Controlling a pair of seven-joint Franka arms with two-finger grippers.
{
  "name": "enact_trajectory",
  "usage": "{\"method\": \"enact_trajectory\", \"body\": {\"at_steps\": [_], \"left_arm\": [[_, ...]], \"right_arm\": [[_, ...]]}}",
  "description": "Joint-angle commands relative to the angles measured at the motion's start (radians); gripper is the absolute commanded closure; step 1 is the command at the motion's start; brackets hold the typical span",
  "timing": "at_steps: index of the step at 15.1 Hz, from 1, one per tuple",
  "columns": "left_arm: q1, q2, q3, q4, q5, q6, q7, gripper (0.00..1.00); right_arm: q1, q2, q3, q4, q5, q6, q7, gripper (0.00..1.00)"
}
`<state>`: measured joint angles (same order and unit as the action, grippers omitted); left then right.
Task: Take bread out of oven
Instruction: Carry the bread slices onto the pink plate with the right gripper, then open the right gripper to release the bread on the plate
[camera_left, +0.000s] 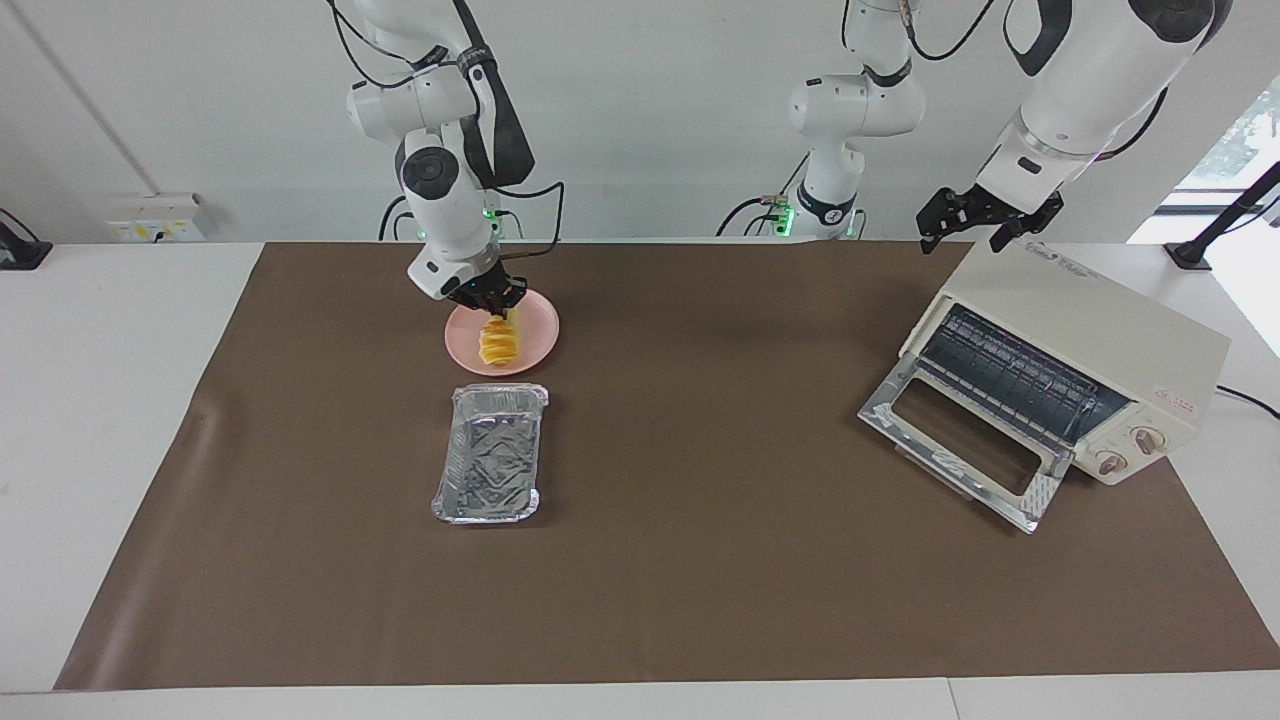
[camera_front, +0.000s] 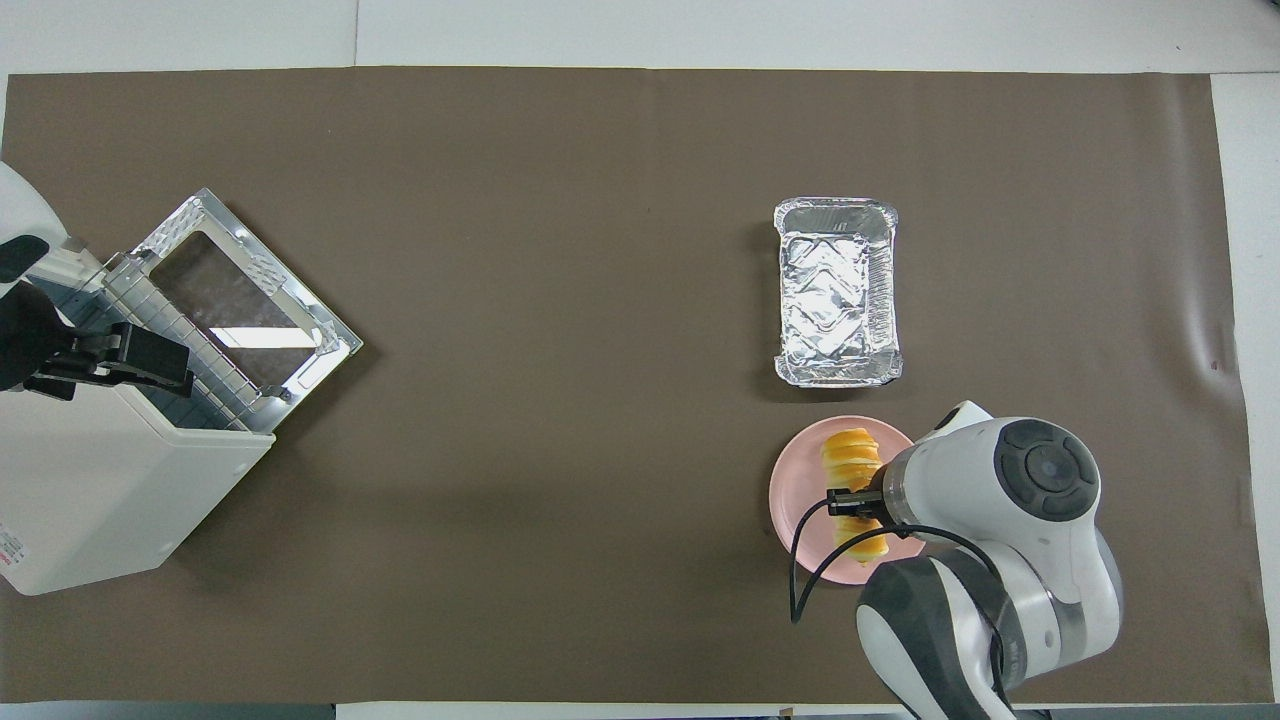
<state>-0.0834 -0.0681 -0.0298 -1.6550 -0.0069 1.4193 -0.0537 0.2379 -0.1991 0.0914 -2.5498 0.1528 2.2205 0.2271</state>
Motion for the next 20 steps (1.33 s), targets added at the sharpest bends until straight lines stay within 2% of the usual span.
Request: {"method": "enact_trajectory", "body": {"at_steps": [1, 3, 4, 5, 8, 15, 18, 20], "left_arm": [[0.011, -0.030, -0.001, -0.035, -0.016, 0.023, 0.008, 0.00], [0.011, -0.030, -0.001, -0.035, -0.016, 0.023, 0.008, 0.00], [0.011, -0.030, -0.001, -0.035, -0.016, 0.023, 0.008, 0.00], [0.011, -0.030, -0.002, -0.035, -0.016, 0.023, 0.008, 0.00], [0.011, -0.030, -0.001, -0.035, -0.016, 0.023, 0.008, 0.00], [0.011, -0.030, -0.001, -0.035, -0.016, 0.023, 0.008, 0.00], [0.011, -0.030, -0.001, -0.035, -0.016, 0.023, 0.008, 0.00], [0.011, -0.030, -0.001, -0.035, -0.016, 0.023, 0.008, 0.00]], "right_arm": [[0.001, 0.001, -0.001, -0.013, -0.004, 0.022, -0.002, 0.72], [0.000, 0.006, -0.001, -0.001, -0.003, 0.013, 0.001, 0.08], [-0.002, 0.007, -0.001, 0.014, -0.001, 0.005, 0.000, 0.00], [-0.006, 0.006, -0.001, 0.038, -0.001, -0.002, -0.002, 0.00], [-0.034, 0.020, -0.005, 0.202, -0.002, -0.181, -0.003, 0.00], [-0.167, 0.069, -0.007, 0.451, -0.019, -0.332, -0.087, 0.00], [-0.186, 0.058, -0.009, 0.549, -0.090, -0.399, -0.109, 0.00], [-0.186, 0.055, -0.010, 0.641, -0.133, -0.499, -0.109, 0.00]]}}
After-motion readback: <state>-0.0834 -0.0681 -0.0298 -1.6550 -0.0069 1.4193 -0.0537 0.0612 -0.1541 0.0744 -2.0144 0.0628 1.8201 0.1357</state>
